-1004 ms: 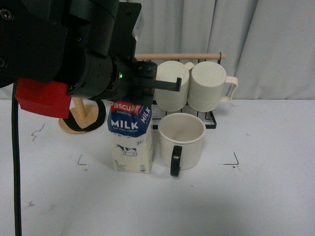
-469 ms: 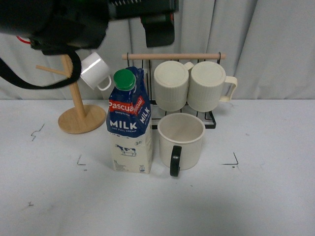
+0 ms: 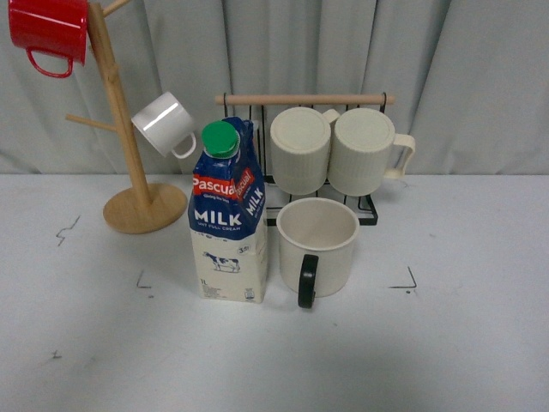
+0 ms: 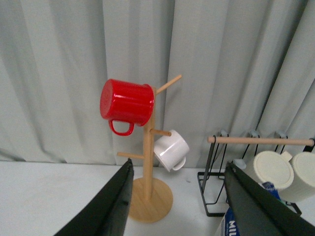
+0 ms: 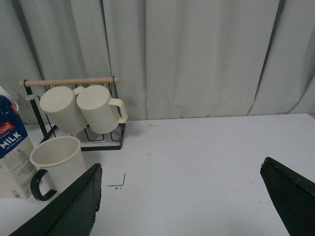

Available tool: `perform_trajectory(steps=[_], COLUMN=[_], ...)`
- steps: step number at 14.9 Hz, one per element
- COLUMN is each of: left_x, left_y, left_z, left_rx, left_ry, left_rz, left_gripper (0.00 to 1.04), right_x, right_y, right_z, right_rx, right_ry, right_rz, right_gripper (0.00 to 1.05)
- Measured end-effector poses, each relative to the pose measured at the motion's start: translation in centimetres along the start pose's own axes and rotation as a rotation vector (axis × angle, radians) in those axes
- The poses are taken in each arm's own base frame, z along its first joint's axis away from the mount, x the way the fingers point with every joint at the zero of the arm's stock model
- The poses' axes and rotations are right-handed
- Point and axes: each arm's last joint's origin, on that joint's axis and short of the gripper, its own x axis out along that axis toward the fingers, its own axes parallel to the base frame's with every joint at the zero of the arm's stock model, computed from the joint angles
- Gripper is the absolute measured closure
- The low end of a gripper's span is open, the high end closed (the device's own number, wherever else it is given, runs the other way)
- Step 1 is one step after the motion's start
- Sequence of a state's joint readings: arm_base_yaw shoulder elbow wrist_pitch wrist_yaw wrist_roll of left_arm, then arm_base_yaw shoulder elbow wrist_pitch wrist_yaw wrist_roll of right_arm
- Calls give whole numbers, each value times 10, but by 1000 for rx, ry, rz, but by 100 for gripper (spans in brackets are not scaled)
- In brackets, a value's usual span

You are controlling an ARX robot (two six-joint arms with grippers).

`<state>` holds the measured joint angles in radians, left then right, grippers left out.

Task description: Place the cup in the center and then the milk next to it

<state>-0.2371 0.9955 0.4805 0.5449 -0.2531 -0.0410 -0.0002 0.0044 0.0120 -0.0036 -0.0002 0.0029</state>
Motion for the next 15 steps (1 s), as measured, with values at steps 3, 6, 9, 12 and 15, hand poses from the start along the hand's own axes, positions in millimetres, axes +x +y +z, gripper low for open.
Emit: perform_trajectory(steps=[3, 6, 9, 12, 15], left_x=[-25, -45, -60, -72, -81], left_y=[18, 31, 39, 48, 48], left_z=[-37, -51, -63, -71, -77], left_rx=[34, 33, 33, 33, 33], left_ry=[51, 31, 37, 33, 37], left_rz=[-16, -9, -30, -14, -17], left_gripper=[85, 103, 103, 103, 103], right_x=[0, 0, 0, 0, 0], right_y=[0, 0, 0, 0, 0], right_z=[0, 0, 0, 0, 0], right_rx=[0, 0, 0, 0, 0], right_ry=[0, 0, 0, 0, 0], right_rz=[0, 0, 0, 0, 0], right_gripper=[6, 6, 6, 6, 6])
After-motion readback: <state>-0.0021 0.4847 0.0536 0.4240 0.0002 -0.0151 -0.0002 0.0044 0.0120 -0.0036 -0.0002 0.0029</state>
